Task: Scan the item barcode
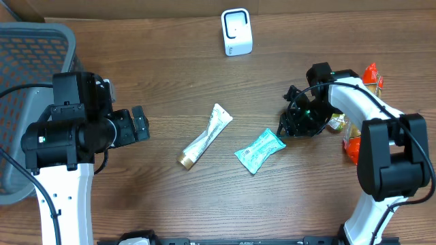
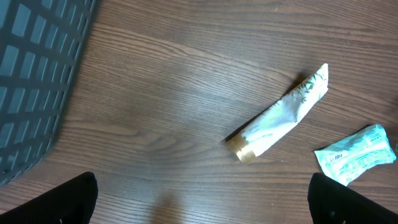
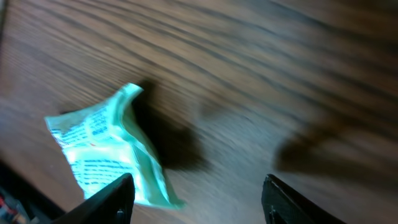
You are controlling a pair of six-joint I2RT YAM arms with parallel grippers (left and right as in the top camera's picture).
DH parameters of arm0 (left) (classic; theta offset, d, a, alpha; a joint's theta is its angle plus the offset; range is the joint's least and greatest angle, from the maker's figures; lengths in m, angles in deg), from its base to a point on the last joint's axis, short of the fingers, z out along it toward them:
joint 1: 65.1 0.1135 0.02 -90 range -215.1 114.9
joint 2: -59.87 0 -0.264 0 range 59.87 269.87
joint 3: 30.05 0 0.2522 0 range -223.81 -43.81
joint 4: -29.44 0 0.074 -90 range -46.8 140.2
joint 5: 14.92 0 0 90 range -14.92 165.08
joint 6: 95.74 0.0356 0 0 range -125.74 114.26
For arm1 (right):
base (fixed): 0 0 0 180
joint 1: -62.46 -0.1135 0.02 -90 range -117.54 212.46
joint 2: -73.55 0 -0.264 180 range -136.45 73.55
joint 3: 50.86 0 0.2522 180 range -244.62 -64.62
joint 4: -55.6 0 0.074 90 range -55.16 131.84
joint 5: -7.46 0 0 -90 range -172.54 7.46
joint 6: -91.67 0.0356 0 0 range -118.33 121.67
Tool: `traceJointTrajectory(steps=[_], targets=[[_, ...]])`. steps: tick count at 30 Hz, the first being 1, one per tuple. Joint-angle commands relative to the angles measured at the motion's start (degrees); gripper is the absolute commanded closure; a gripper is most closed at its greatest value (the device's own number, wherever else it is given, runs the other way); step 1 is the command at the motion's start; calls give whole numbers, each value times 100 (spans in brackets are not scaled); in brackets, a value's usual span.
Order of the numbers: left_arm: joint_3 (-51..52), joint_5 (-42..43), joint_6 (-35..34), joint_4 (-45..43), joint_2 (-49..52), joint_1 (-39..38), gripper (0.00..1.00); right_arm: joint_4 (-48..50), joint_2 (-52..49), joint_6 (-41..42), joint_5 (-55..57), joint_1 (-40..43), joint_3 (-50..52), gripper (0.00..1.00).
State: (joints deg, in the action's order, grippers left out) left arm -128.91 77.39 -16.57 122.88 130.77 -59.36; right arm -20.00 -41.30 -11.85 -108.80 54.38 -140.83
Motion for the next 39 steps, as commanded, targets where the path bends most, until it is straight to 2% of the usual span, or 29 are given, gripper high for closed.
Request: traceJointTrajectory(steps=[1,10,14,17,23,24,33,39], targets=[[-55,22,-98,-20,-2,20,0,122,-122,-378,-562,-33,15,34],[-55,22,-98,-17,-2,20,0,535,-262,-496,-957,-184,531,34],[-55,22,-98,-20,-2,20,0,881,-262,-411,-1226,-247,885,39],[-55,22,-98,-20,-2,20,1,1128,-262,-138,-1241,-319,1088,52],[-55,22,-98,-17,-2,20,1,1261,-262,179,-1272,-339,1241,94],[-55,22,-98,-20,-2,20,0,1250,-262,177,-1335,-339,1241,96],[-55,22,-98,-17,-2,20,0,1349,-120,131,-1971,-337,1237,96],[-55,22,-98,-20,-2,20,0,1381,737,407,-2055,-251,1237,96]])
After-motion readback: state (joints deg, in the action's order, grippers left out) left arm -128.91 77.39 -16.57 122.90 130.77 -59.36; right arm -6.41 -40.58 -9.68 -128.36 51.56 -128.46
